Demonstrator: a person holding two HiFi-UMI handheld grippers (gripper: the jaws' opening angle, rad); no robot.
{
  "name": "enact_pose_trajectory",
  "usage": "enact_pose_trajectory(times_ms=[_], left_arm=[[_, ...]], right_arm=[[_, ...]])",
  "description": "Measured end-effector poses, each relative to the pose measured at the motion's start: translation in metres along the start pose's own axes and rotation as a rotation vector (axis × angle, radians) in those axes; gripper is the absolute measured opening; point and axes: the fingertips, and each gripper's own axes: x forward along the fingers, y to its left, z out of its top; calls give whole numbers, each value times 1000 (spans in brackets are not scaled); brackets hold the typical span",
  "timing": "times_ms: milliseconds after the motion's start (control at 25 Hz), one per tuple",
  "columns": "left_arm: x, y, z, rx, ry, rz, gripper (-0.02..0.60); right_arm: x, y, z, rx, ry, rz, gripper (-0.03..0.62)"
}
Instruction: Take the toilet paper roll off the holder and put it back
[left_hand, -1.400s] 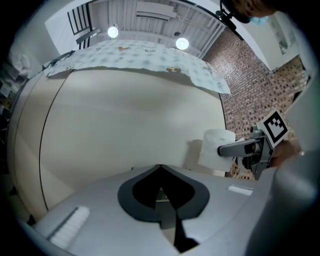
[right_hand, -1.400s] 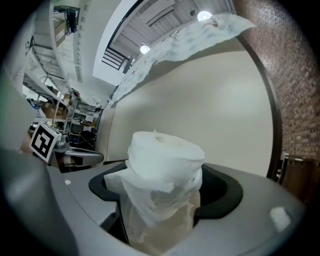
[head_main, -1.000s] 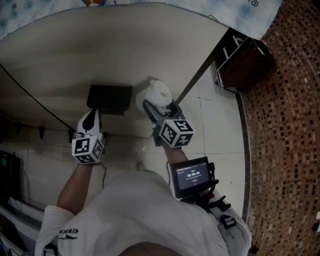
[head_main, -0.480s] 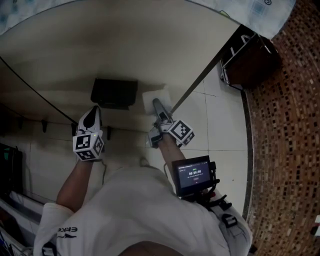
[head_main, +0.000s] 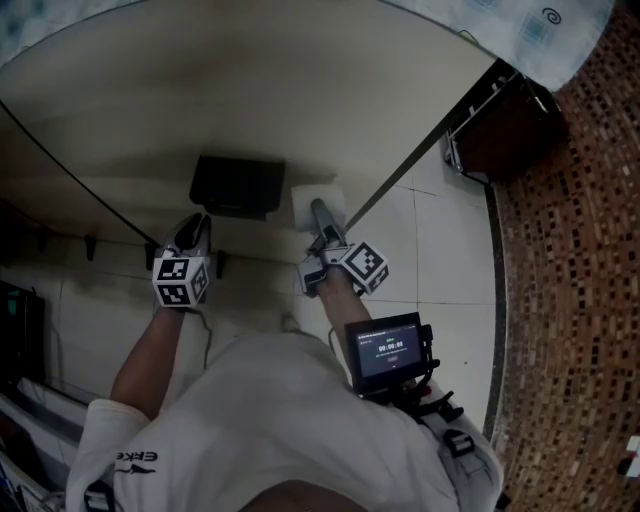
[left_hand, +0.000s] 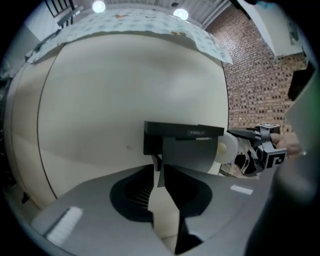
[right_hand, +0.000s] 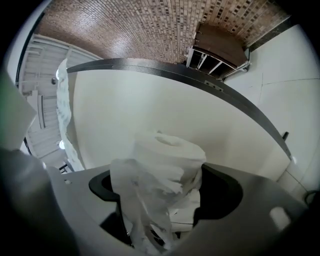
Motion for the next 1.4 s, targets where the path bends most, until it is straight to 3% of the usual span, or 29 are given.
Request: enact_pose_trajectory(times_ms=[120,240,560,840,1400], left_arm=[[14,-8,-19,48,79,-94,147],[24,-16,-31,106,132,-163,204],[33,-27,-35,191,169,-223,207],[14,-32,-36,192,168,-222,163],[-24,-52,-28,200,182,-281,170]], right_arm=[[-1,-5,-2,1,2,-9,431],[-1,-6,-5,2,8,-15,431],[1,-8,-12,15,22,-26,431],[3,-12,-21,42,34,-17,431],[9,-7,-38,100,41,35,431]])
